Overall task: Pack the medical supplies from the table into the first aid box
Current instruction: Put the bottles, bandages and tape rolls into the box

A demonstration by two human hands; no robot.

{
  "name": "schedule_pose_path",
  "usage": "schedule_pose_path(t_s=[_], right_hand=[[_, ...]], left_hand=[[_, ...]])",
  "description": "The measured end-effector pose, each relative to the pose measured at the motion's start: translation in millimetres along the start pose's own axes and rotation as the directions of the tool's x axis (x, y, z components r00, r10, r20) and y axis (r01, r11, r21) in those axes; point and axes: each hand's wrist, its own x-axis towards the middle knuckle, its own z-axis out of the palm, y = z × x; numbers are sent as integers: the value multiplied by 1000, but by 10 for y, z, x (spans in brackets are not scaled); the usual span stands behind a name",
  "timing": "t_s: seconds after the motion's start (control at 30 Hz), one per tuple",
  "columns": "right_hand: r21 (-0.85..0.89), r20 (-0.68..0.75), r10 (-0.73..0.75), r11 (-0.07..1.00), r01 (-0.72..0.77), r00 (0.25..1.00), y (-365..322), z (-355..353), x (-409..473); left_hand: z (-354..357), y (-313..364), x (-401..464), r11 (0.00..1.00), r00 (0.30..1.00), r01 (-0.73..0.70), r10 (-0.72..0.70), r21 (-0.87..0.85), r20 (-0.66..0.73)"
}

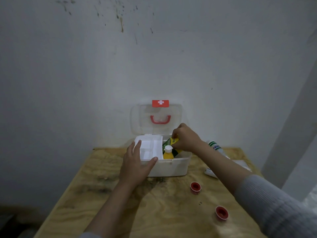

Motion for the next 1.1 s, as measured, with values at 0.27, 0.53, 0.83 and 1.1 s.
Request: schedule_pose_path(t_s=[0.27, 0.53, 0.83, 1.1], right_hand=[[7, -93, 49, 999, -49, 994, 46, 58, -103], [53, -107, 47, 998, -41, 993, 61, 88, -86], [-17, 214, -55, 998, 60, 975, 85, 164, -48], [169, 272, -75, 985, 29, 959, 144, 162, -33]], left_hand=[[-2, -12, -10, 1000, 1000, -17, 17, -16, -8], [-9, 16, -15, 1000, 1000, -2, 2, -19, -5], [11, -15, -12, 1000, 1000, -8, 8, -15, -18], [10, -10, -8, 999, 1000, -21, 20, -24, -21]])
